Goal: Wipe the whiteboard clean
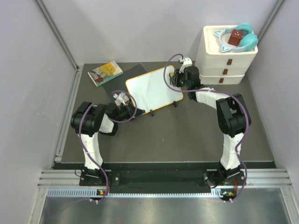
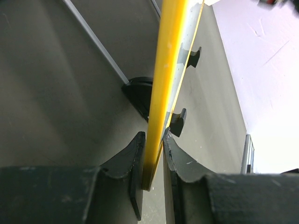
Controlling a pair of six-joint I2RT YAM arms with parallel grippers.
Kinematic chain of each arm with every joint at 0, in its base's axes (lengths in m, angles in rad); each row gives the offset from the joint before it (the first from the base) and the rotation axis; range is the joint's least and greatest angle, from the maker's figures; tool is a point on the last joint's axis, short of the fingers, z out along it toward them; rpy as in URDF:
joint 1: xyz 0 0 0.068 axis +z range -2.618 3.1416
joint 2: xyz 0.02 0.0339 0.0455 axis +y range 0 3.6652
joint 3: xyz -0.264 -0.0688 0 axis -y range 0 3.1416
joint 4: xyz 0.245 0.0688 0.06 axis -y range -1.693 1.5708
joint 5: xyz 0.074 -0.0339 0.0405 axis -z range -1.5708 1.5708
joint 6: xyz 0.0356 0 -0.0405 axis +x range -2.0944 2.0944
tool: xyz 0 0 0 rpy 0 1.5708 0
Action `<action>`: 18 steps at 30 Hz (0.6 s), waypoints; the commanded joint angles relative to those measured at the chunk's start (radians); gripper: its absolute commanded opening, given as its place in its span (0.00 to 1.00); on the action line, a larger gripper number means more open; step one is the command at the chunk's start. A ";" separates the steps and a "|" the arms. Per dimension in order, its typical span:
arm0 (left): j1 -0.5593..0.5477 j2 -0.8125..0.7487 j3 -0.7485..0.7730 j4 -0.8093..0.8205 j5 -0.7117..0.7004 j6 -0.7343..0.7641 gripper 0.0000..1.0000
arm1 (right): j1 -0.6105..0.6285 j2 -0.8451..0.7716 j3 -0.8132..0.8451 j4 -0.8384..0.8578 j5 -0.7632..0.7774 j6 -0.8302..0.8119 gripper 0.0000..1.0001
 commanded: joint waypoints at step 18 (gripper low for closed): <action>-0.004 0.011 -0.017 -0.129 -0.069 0.056 0.00 | 0.096 0.217 0.491 -0.200 -0.049 -0.035 0.00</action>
